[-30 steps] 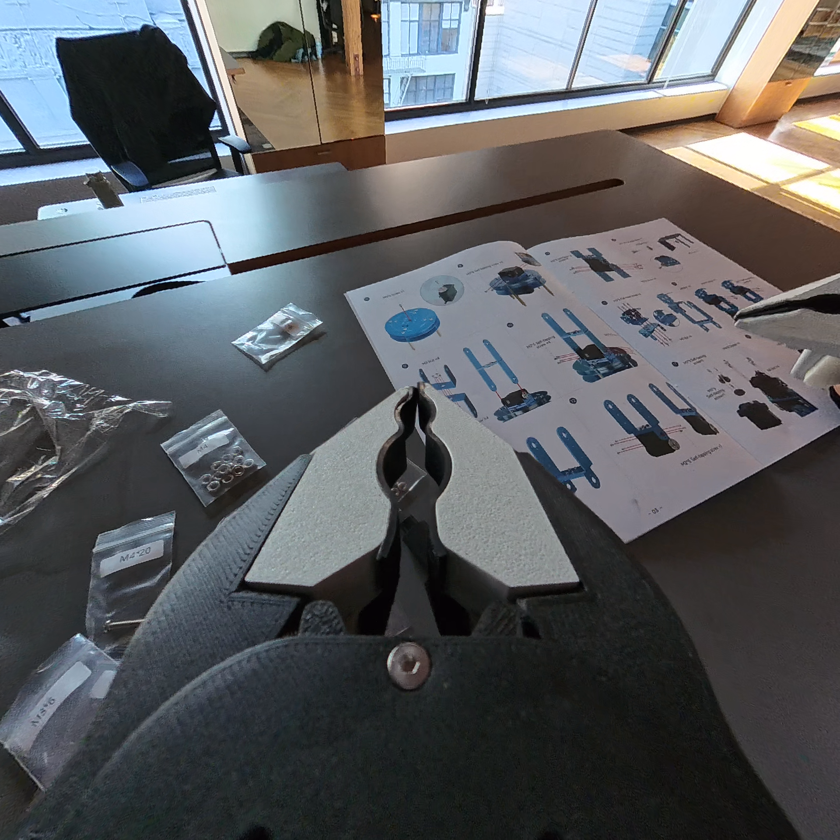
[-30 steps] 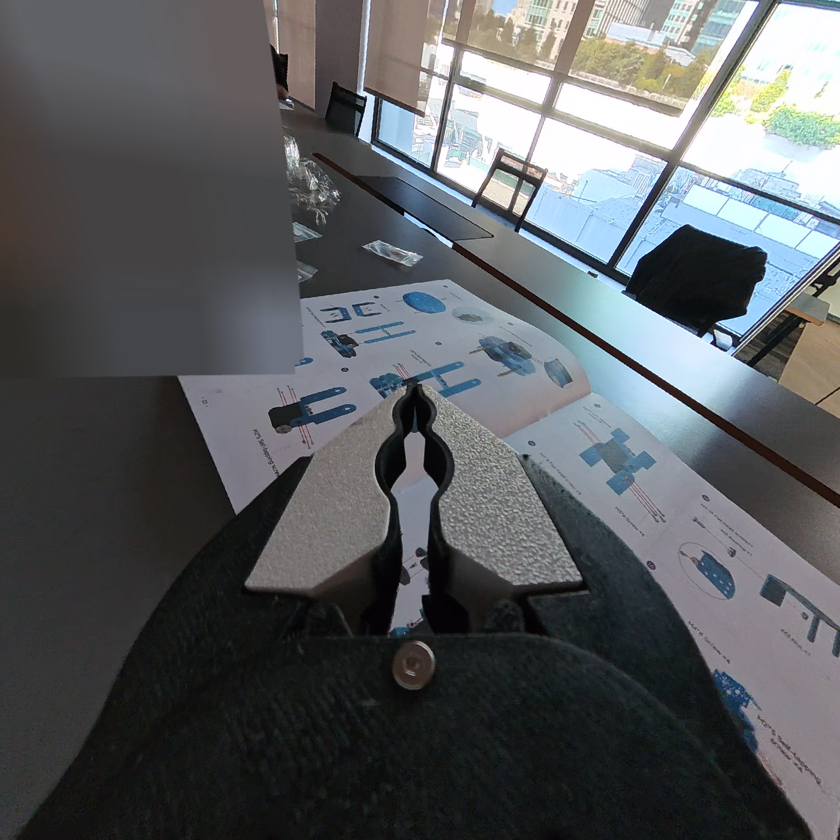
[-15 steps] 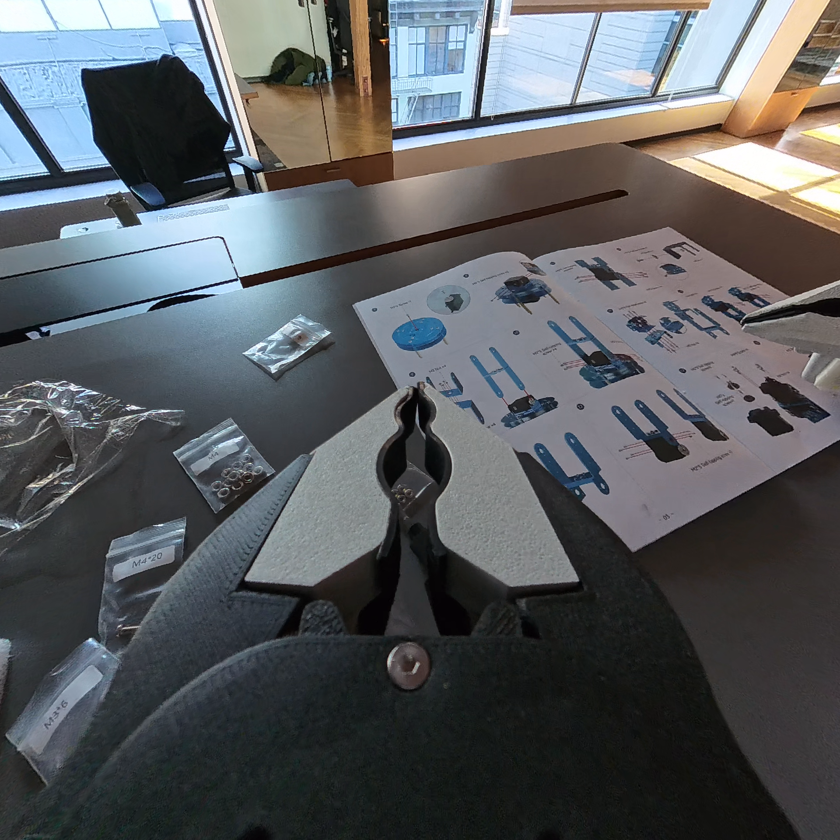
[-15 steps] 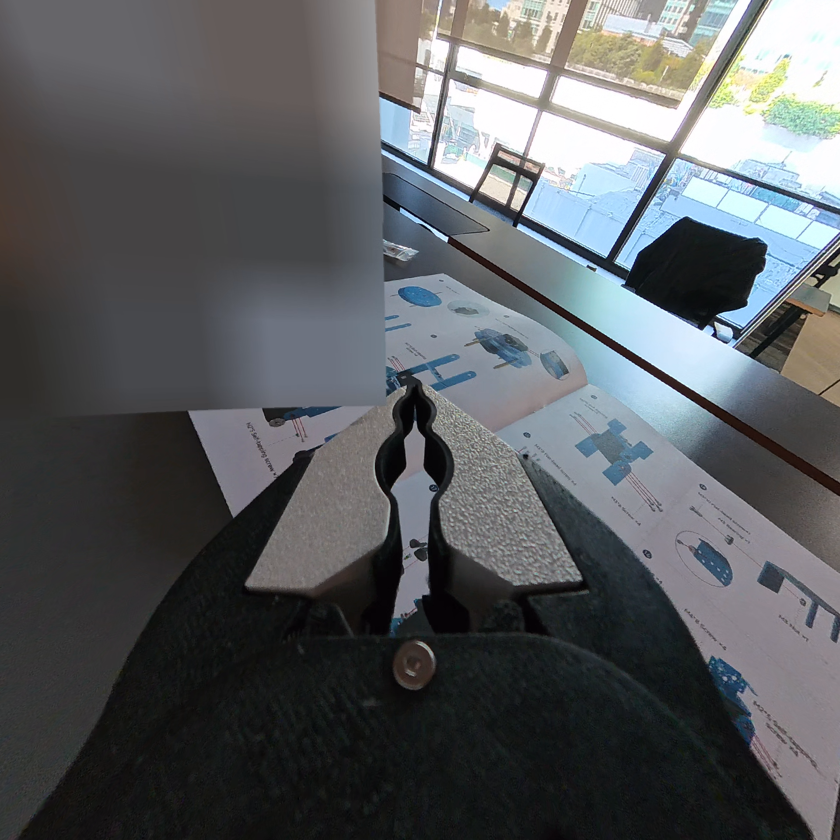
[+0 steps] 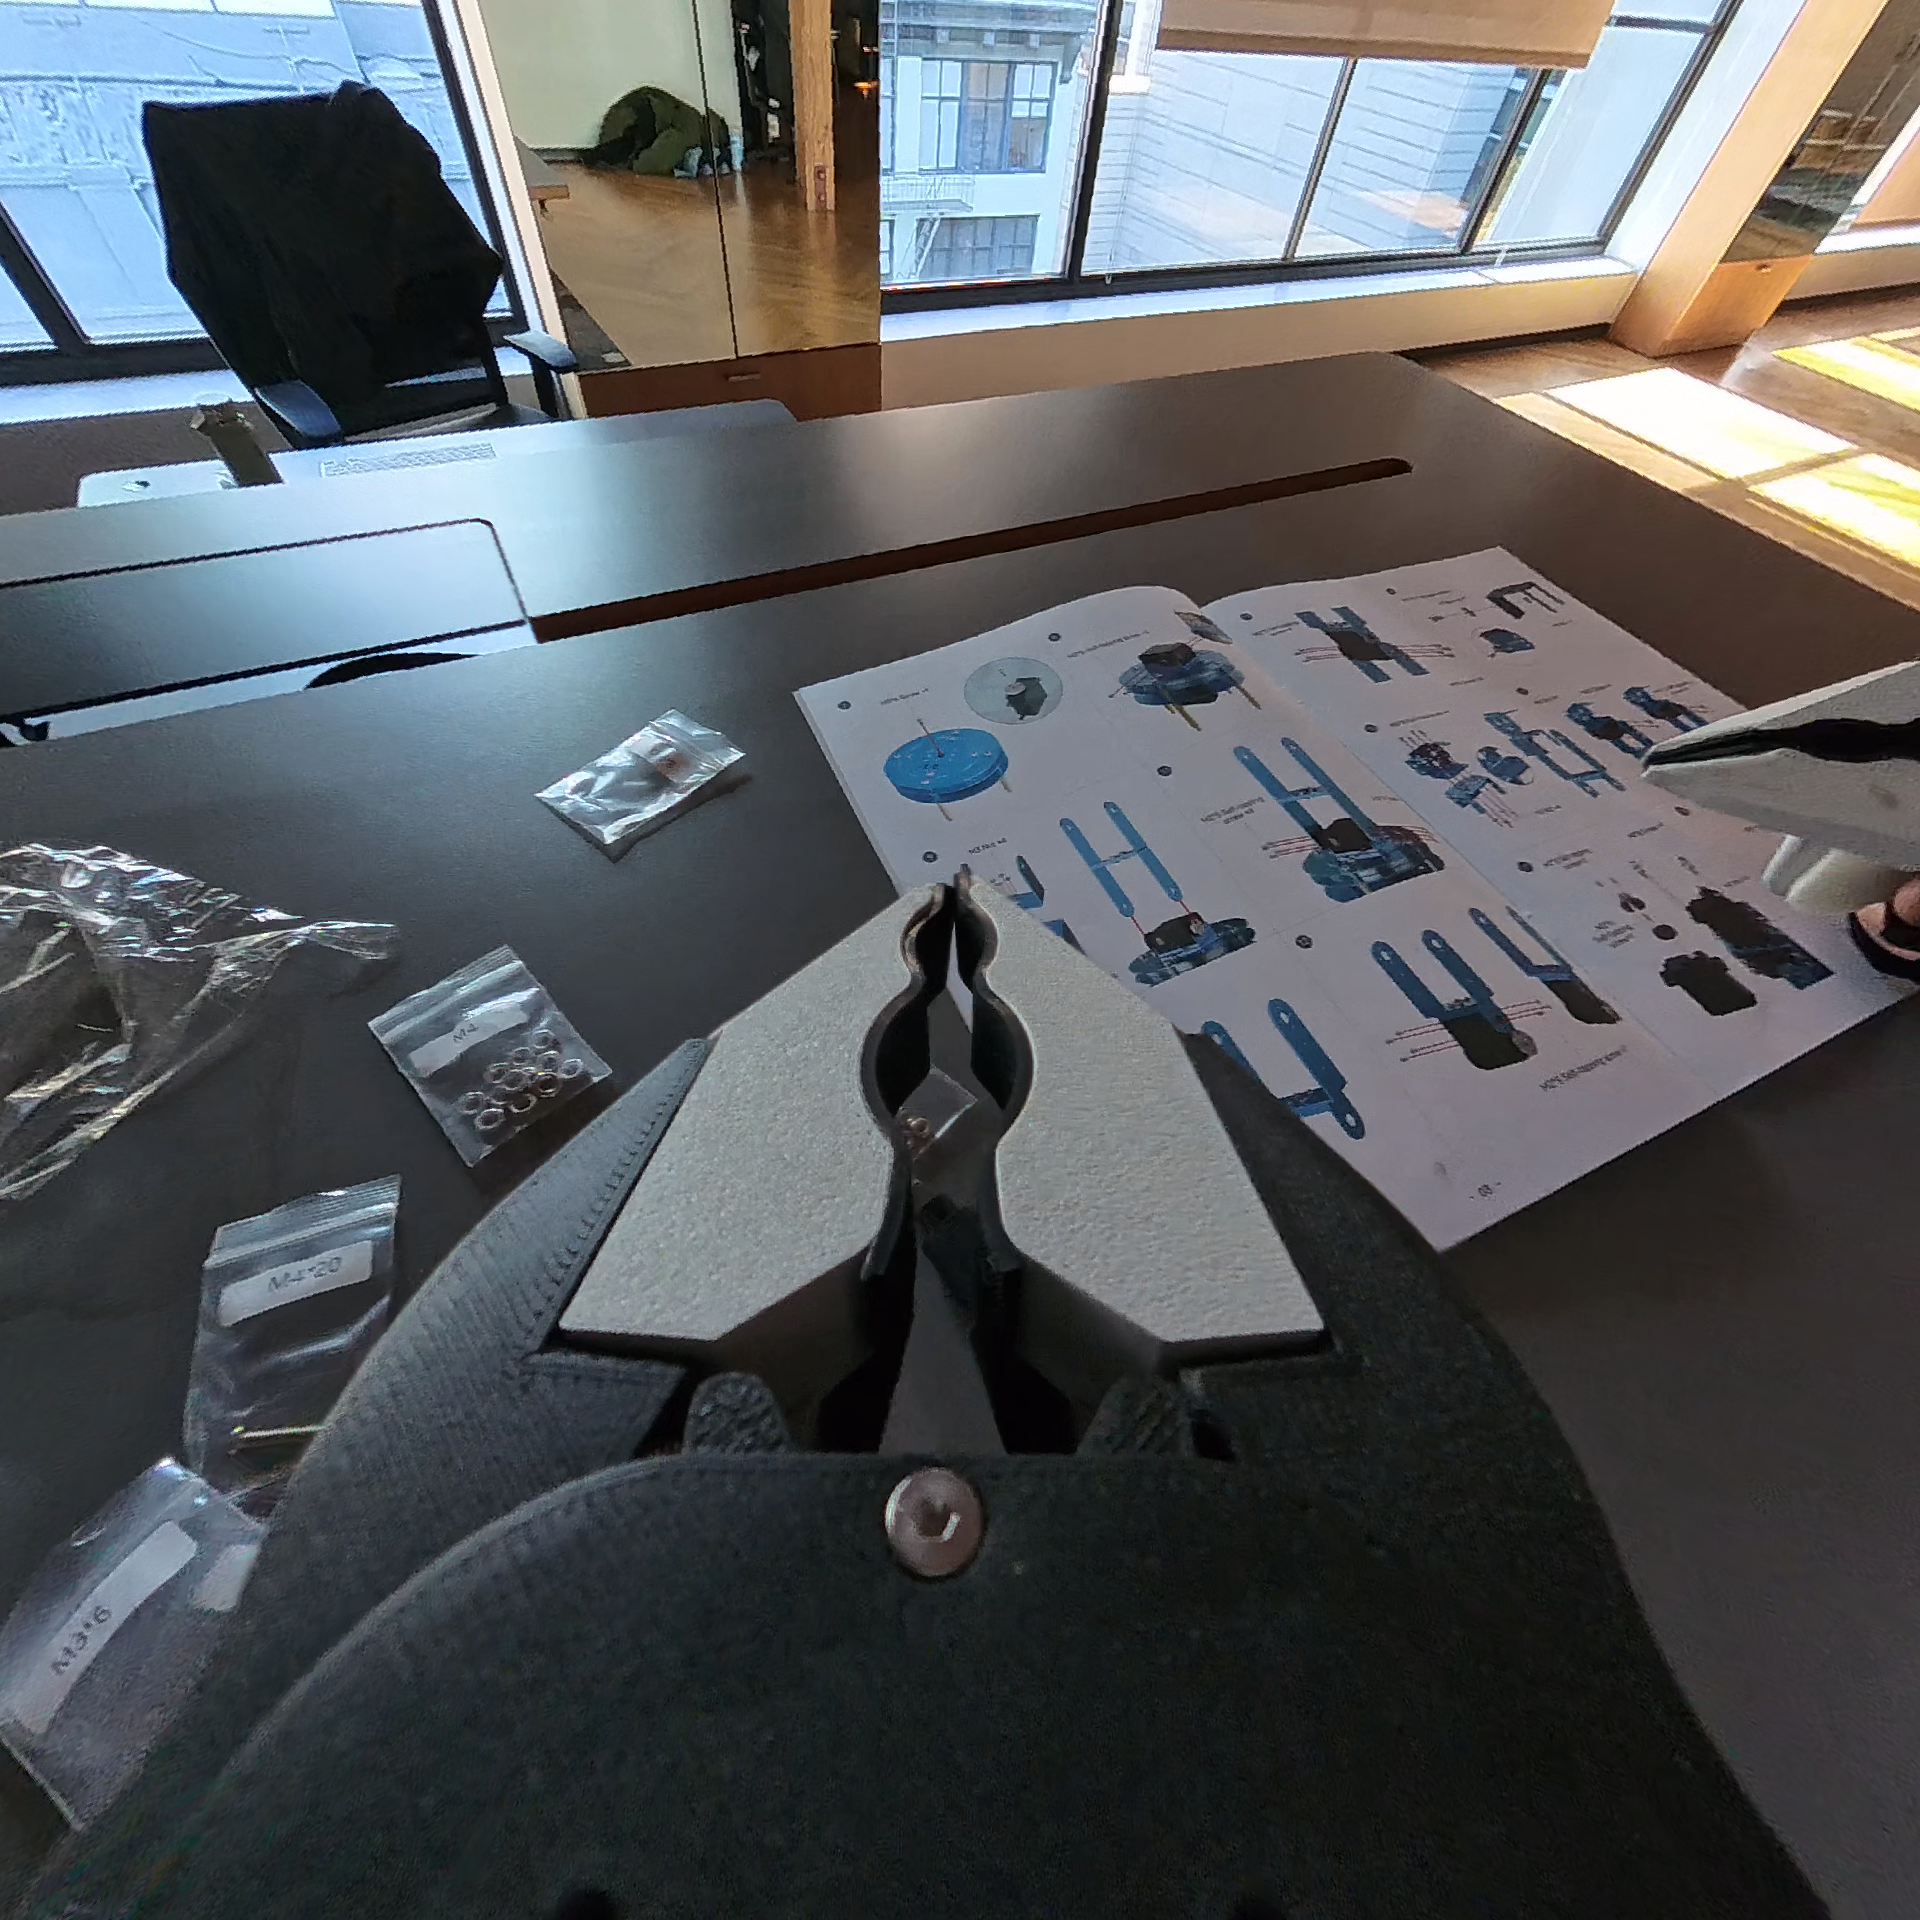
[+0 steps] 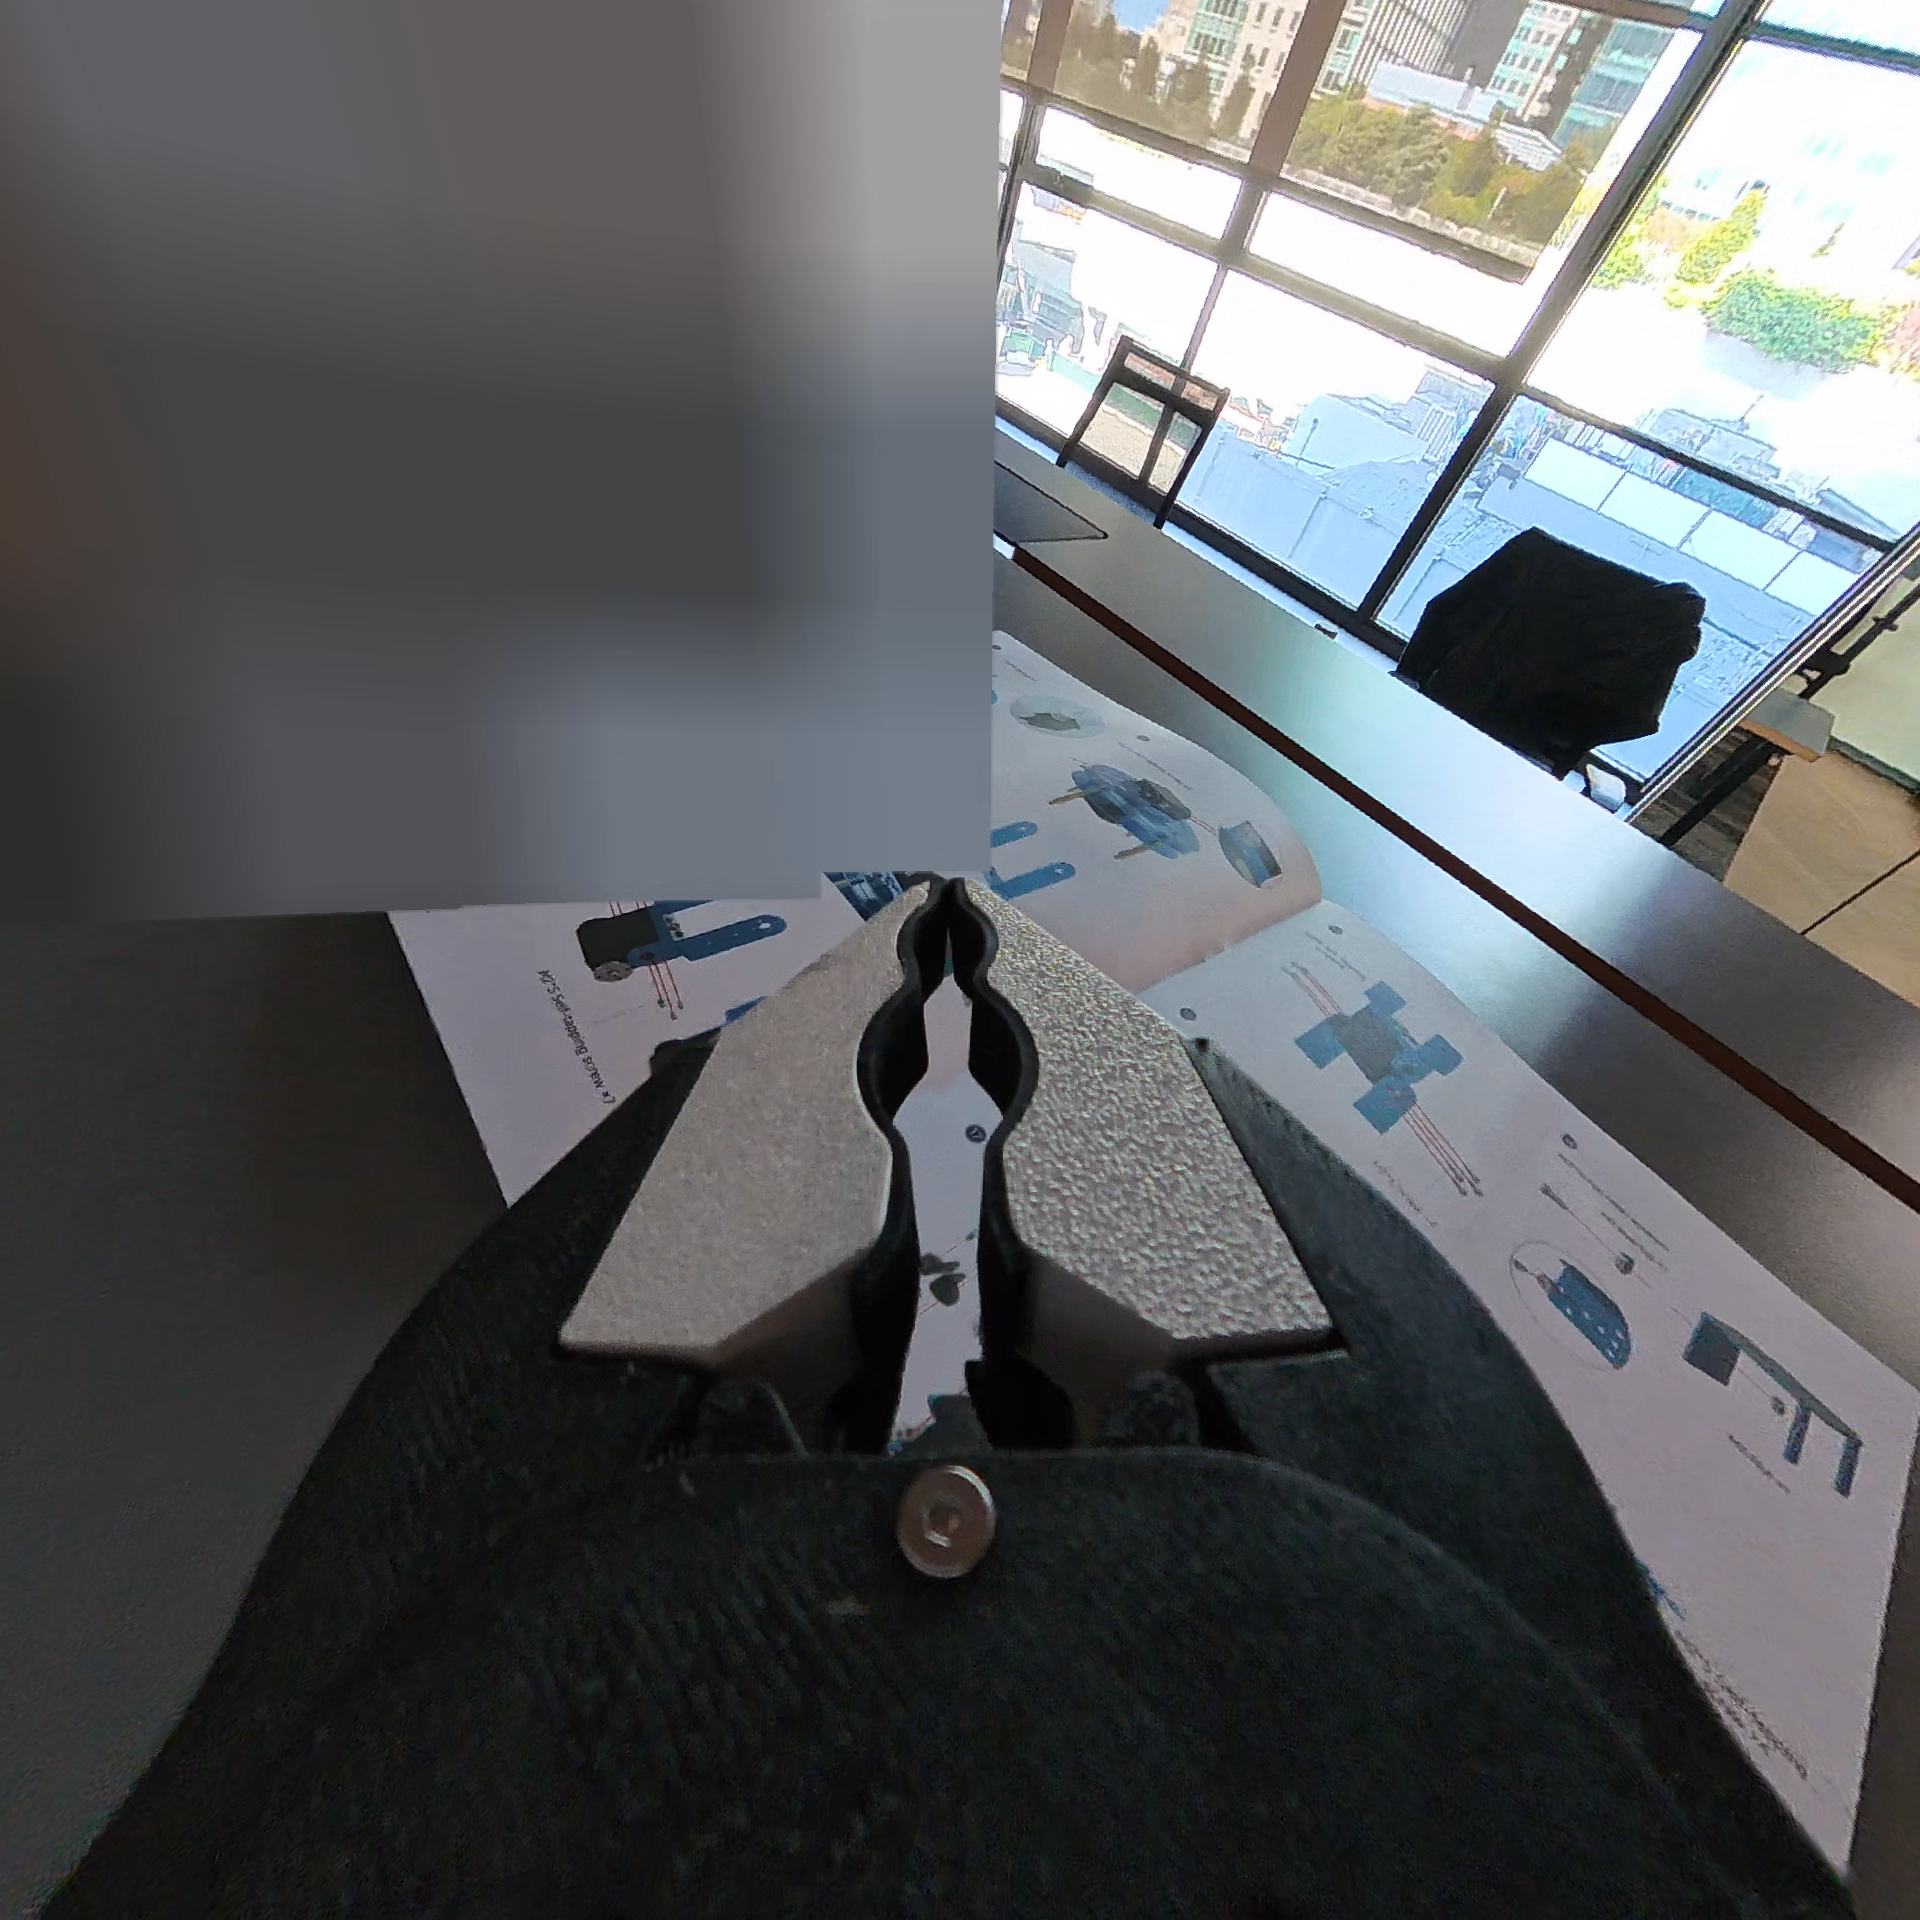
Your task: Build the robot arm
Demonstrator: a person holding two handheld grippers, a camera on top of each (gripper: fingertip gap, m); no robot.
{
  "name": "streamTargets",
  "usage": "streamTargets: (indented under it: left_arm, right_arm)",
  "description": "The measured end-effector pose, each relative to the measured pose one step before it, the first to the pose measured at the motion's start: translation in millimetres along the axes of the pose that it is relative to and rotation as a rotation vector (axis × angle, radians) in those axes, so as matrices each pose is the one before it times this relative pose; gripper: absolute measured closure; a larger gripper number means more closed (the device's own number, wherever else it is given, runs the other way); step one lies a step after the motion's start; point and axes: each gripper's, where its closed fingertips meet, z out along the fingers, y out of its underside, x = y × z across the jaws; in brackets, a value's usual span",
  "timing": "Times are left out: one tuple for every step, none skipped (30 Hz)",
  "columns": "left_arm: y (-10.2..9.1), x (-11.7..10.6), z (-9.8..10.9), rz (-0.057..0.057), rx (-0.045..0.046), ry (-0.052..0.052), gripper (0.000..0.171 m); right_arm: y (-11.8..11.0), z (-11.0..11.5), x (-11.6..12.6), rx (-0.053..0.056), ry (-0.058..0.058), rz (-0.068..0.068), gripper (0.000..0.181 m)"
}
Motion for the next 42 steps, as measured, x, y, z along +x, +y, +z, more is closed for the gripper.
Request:
streamTargets:
  left_arm:
    - [-0.76,3.21,-0.35,-0.0087,0.00216,0.0167,0.171]
    - [-1.43,3.61,-0.69,-0.006,0.00513,0.0163,0.171]
    - [-2.26,4.0,-0.89,-0.0004,0.01011,0.0159,0.171]
    - [-2.61,4.59,-1.02,0.0086,0.00938,0.0156,0.171]
    - [-3.27,4.04,-1.83,0.0166,0.0109,0.0085,0.171]
    - [-5.3,3.28,-3.19,0.0239,0.02095,-0.0006,0.171]
    - [-7.33,2.12,-4.51,0.0339,0.02889,-0.0082,0.171]
    - [-7.15,-0.98,-5.51,0.0297,0.02446,-0.0246,0.171]
    - [-5.89,-2.07,-6.97,0.002,0.01691,-0.0243,0.171]
    - [-4.58,1.32,-9.13,-0.0328,0.0073,0.0043,0.165]
    - [-3.72,4.52,-12.6,-0.0483,0.00206,0.0302,0.16]
    - [-2.32,2.88,-16.18,-0.036,0.00255,0.0225,0.156]
    - [0.53,-3.21,-20.07,-0.0113,-0.00143,-0.0138,0.155]
    - [4.0,-11.06,-23.57,0.0057,-0.00747,-0.0535,0.153]
    - [7.31,-18.6,-26.02,0.0108,-0.01552,-0.0838,0.15]
    - [10.85,-25.47,-26.87,0.0152,-0.0293,-0.1043,0.147]
    - [14.38,-30.77,-25.87,0.0174,-0.03933,-0.1143,0.146]
    - [16.85,-33.93,-22.95,0.0095,-0.04298,-0.1131,0.146]
    - [18.77,-33.23,-17.88,-0.0034,-0.04914,-0.0933,0.144]
    - [19.23,-29.5,-12.21,-0.0133,-0.05305,-0.0628,0.143]
    - [17.25,-24.67,-7.3,-0.0142,-0.04651,-0.0372,0.142]
    - [14.28,-20.01,-3.54,-0.0093,-0.03461,-0.0199,0.142]
    - [12.01,-15.99,-0.92,-0.0034,-0.02789,-0.0095,0.143]
    - [10.67,-13.67,0.55,-0.0018,-0.02576,-0.0131,0.146]
    - [8.64,-12.75,1.07,-0.0037,-0.01871,-0.0255,0.146]
    - [6.39,-8.98,1.28,0.0006,-0.00991,-0.0209,0.146]
    - [3.97,-4.54,1.4,0.0037,-0.00185,-0.0093,0.146]
    - [1.22,-1.44,1.21,0.0009,0.00979,-0.0042,0.148]
    - [-2.01,1.98,1.0,-0.0063,0.02166,0.0054,0.149]
    - [-5.75,8.25,0.63,-0.0145,0.03186,0.0309,0.152]
    - [-10.54,15.78,1.08,-0.0144,0.04379,0.0636,0.153]
    - [-15.42,21.2,2.62,-0.0058,0.05404,0.0821,0.157]
    - [-19.58,23.63,5.71,0.0101,0.0589,0.0838,0.161]
    - [-22.13,24.9,10.09,0.0335,0.0563,0.0807,0.162]
    - [-22.31,24.36,14.95,0.0521,0.0435,0.0757,0.162]
    - [-20.94,22.33,19.48,0.0503,0.03113,0.0678,0.164]
    - [-18.17,20.96,23.08,0.0348,0.0185,0.0682,0.164]
    - [-14.13,19.21,25.53,0.0255,0.00124,0.0699,0.164]
    - [-9.79,14.48,26.23,0.0229,-0.01393,0.0539,0.166]
    - [-4.78,8.02,24.97,0.0188,-0.03005,0.0207,0.168]
    - [-2.06,3.77,21.66,0.0205,-0.03406,-0.0093,0.171]
    - [-1.41,2.91,17.87,0.0317,-0.0199,-0.0178,0.171]
  right_arm:
    - [-3.03,-0.71,-0.99,0.0124,0.0055,-0.0166,0.181]
    - [-3.73,-0.56,-1.28,0.0147,0.005,-0.0176,0.181]
    - [-3.76,-0.33,-1.72,0.0131,0.0033,-0.019,0.181]
    - [-3.51,0.03,-1.7,0.0127,0.0046,-0.02,0.181]
    - [-2.88,0.41,-1.69,0.01,0.0044,-0.0194,0.181]
    - [-1.84,0.55,-1.22,0.0049,0.0062,-0.016,0.181]
    - [-1.71,0.35,-0.78,0.0045,0.0076,-0.0122,0.181]
    - [-1.94,0.09,0.31,0.0056,0.0106,-0.0094,0.181]
    - [-1.83,-0.56,1.07,0.0056,0.0146,-0.0072,0.181]
    - [-1.14,-1.23,1.34,0.0023,0.0158,-0.0025,0.181]
    - [-0.92,-2.07,0.37,0.0019,0.0106,0.003,0.181]
    - [-1.13,-2.72,-0.82,0.003,0.003,0.0081,0.181]
    - [-1.25,-3.21,-1.68,0.0032,-0.0022,0.0086,0.181]
    - [-1.61,-3.36,-1.53,0.004,-0.0028,0.0035,0.181]
    - [-2.13,-3.3,-0.73,0.0062,0.001,-0.0043,0.181]
    - [-2.41,-2.71,0.64,0.0074,0.008,-0.0103,0.181]
    - [-2.08,-1.53,1.68,0.006,0.0118,-0.0111,0.181]
    - [-1.21,-0.19,1.81,0.0024,0.0095,-0.0077,0.181]
    - [-0.43,0.73,1.56,-0.0003,0.0064,-0.0015,0.181]
    - [0.28,1.52,0.74,-0.0019,0.0011,0.006,0.181]
    - [0.84,2.03,0.09,-0.0033,-0.0034,0.0134,0.181]
    - [0.62,2.0,-0.64,-0.002,-0.0071,0.0197,0.181]
    - [0.19,2.34,-1.21,0.0005,-0.0102,0.0253,0.181]
    - [-0.53,2.62,-1.43,0.0024,-0.0112,0.0293,0.181]
    - [-1.2,2.99,-2.17,0.0036,-0.0138,0.0266,0.181]
    - [-0.79,2.81,-2.15,0.0015,-0.0108,0.0185,0.181]
    - [0.18,2.11,-1.85,-0.0033,-0.0058,0.0065,0.181]
    - [1.03,1.16,-1.51,-0.0061,-0.0014,-0.007,0.181]
    - [1.62,0.22,-0.86,-0.008,0.0038,-0.0172,0.181]
    - [1.62,-0.63,0.4,-0.0083,0.01,-0.0209,0.181]
    - [1.49,-1.05,1.77,-0.0084,0.0146,-0.0191,0.181]
    - [0.85,-0.98,3.18,-0.0055,0.0182,-0.0159,0.181]
    - [-0.02,-0.52,5.14,-0.0014,0.0238,-0.0142,0.181]
    - [-0.45,0.61,6.99,-0.0013,0.0287,-0.0145,0.181]
    - [-0.13,1.97,8.15,-0.0051,0.0306,-0.0083,0.181]
    - [-0.43,3.24,7.87,-0.0072,0.026,0.0114,0.181]
    - [-1.41,4.18,5.52,-0.0008,0.0129,0.0261,0.181]
    - [-1.14,4.98,3.12,-0.0011,0.004,0.0392,0.181]
    - [-0.65,5.38,0.85,-0.0037,-0.003,0.0432,0.181]
    - [0.08,5.07,-3.19,-0.0065,-0.0188,0.0294,0.181]
    - [-0.04,3.37,-5.81,-0.0001,-0.0258,0.0081,0.181]
    - [-0.55,1.1,-5.52,0.0121,-0.0148,-0.0186,0.181]
